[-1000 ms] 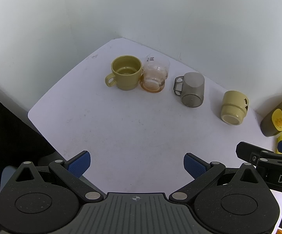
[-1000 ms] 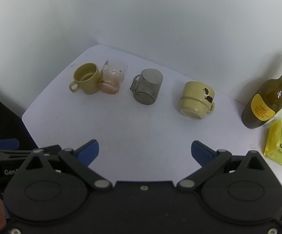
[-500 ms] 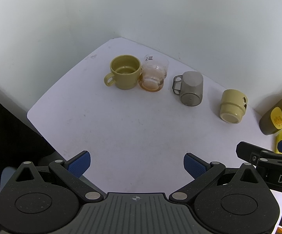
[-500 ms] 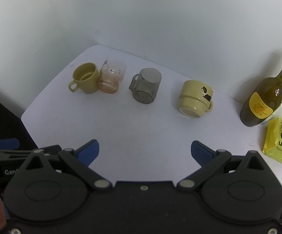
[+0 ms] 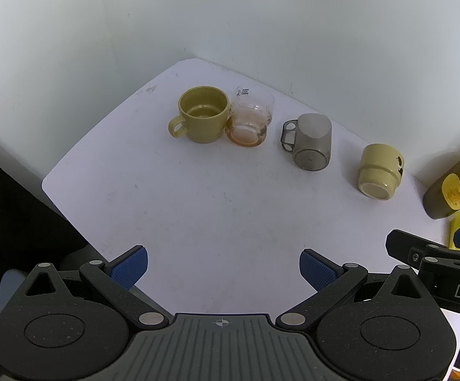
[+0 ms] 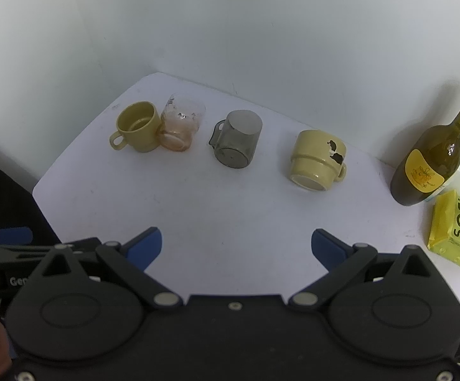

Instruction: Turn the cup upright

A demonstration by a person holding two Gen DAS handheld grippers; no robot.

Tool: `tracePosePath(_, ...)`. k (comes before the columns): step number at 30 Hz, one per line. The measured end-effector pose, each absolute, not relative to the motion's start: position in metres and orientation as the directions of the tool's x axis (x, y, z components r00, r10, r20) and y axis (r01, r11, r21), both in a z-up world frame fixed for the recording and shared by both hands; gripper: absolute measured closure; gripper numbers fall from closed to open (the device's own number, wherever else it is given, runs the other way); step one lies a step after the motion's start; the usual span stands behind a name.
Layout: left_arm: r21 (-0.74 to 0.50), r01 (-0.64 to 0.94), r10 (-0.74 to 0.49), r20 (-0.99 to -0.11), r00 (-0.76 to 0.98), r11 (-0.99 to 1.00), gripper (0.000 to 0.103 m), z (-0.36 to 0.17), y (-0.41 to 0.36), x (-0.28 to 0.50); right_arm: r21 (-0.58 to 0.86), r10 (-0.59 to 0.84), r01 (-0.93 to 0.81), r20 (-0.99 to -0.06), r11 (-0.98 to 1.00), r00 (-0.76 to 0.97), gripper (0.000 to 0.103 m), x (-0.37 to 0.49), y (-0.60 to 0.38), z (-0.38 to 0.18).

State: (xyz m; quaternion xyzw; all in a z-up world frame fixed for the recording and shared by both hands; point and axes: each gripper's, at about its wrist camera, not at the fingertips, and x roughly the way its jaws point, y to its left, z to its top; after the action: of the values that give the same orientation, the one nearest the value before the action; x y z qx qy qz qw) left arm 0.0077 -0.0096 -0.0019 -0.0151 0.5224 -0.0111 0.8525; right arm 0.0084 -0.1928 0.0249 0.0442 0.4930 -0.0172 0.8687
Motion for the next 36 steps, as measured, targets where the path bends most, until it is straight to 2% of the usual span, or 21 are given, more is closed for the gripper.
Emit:
tracePosePath(16, -0.068, 0.021, -0.070, -0.894, 0.443, 0.997, 0.000, -0.008, 0.009, 0.020, 0.042, -0.015, 0.101, -0.863, 0.994, 0.505, 0.001, 0.019, -0.175, 0.022)
tracePosePath(24, -0.072, 0.036, -0.080, -0.897, 0.435, 0.997, 0.000, -0.015, 0.048, 0.041, 0.062, -0.045, 0.194, -0.862, 0.979, 0.505, 0.001, 0.034, -0.165, 0.016)
tracePosePath(32, -0.064, 0.026, -0.069, -0.900, 0.431, 0.998, 0.000, -0.023, 0.092, 0.060, 0.095, -0.044, 0.259, -0.874, 0.961, 0.485, 0.000, 0.056, -0.167, -0.016)
tracePosePath(36, -0.116, -0.010, -0.099, -0.889, 0.446, 0.993, 0.000, -0.024, 0.104, 0.063, 0.085, -0.068, 0.306, -0.886, 0.948, 0.458, 0.001, 0.063, -0.193, -0.026)
